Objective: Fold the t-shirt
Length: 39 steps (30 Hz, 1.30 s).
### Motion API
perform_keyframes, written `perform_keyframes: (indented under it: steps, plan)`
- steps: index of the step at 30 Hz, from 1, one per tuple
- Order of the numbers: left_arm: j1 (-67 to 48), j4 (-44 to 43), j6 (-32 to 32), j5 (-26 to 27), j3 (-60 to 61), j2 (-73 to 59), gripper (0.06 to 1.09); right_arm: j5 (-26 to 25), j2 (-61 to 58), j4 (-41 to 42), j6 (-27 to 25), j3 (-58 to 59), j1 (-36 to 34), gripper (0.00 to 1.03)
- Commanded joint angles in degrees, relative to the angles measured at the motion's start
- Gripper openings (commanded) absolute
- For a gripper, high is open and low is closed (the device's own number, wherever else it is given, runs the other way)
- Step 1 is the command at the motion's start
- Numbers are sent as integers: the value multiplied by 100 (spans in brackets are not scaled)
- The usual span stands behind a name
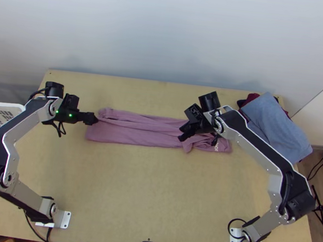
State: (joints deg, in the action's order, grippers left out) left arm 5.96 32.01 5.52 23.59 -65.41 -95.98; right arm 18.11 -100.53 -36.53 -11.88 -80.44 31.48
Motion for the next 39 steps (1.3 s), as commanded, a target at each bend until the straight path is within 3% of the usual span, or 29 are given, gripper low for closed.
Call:
perform_keyframes:
  steps: [1,15,34,39]
  plan:
    - [55,-19,-60,181,-227,-360,104,88,-353,296,-7,161,-46,3]
    - [-42,-248,-148,242,-332,-817,104,184,-880,700,-297,416,-521,3]
    - [-455,7,-148,409,-658,-1458,103,184,-1487,815,-333,82,-600,3]
    - [-525,297,-306,769,-860,-1625,99,184,-1557,815,-315,46,-608,3]
